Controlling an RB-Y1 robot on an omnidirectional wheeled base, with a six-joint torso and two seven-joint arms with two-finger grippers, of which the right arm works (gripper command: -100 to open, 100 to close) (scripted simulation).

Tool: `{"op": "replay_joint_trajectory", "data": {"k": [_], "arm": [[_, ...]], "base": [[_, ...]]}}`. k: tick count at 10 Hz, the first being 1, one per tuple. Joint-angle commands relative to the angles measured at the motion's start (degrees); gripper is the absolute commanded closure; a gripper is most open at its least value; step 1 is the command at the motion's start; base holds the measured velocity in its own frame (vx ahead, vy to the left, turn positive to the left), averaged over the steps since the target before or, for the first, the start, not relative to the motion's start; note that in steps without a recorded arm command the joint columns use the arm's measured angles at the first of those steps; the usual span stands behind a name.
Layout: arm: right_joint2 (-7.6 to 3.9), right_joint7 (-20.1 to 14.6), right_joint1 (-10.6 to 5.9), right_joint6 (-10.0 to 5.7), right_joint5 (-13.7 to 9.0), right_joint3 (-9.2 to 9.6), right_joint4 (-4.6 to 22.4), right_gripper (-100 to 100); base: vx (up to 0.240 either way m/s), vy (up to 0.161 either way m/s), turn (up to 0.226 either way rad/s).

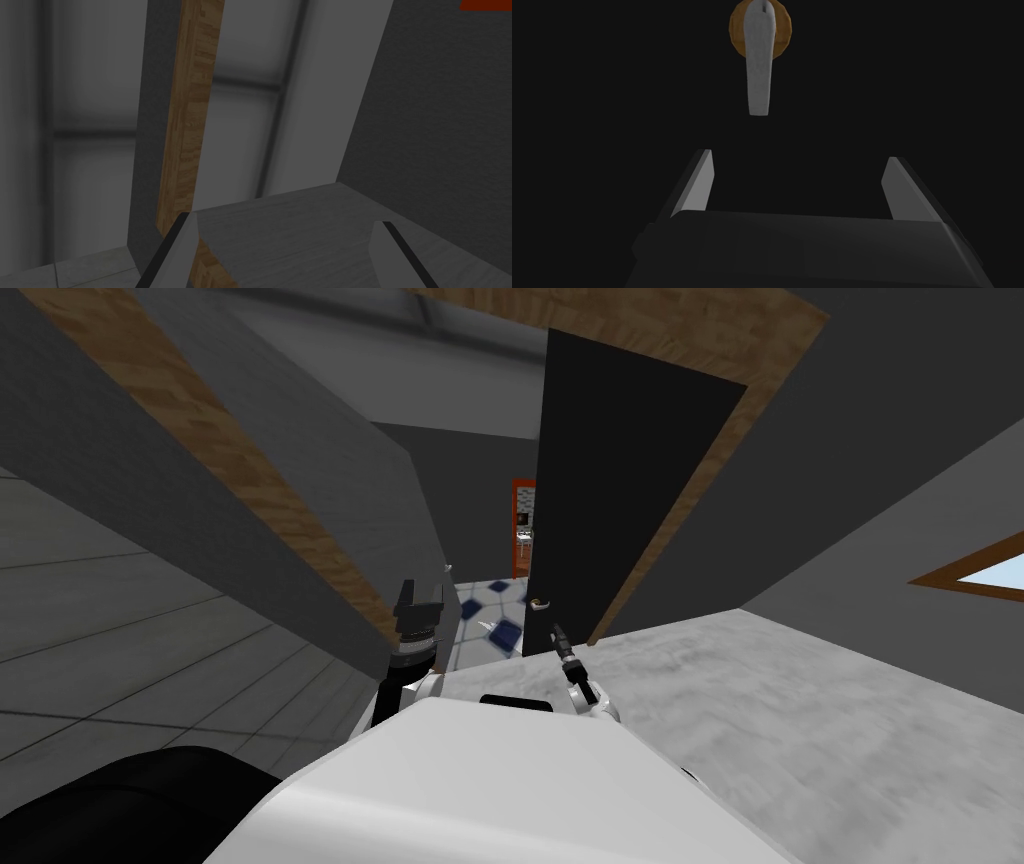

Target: Push the door open

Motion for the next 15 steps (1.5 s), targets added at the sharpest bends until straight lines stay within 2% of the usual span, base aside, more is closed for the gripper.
{"op": "replay_joint_trajectory", "data": {"k": [1, 5, 6, 15], "arm": [[-0.01, -0.4, -0.88, -0.20, 0.4, 0.04, 2.2, -100], [-0.09, -0.8, -2.46, -0.84, 0.8, 0.01, 6.0, -100], [-0.10, -0.8, -2.17, -0.54, 0.8, 0.05, 5.1, -100], [0.86, 0.8, -2.89, 0.14, -0.2, -0.66, 6.1, -100]], "base": [[0.106, -0.016, 0.014], [0.104, -0.009, 0.008], [0.037, -0.011, 0.004], [0.170, 0.029, 0.029]]}}
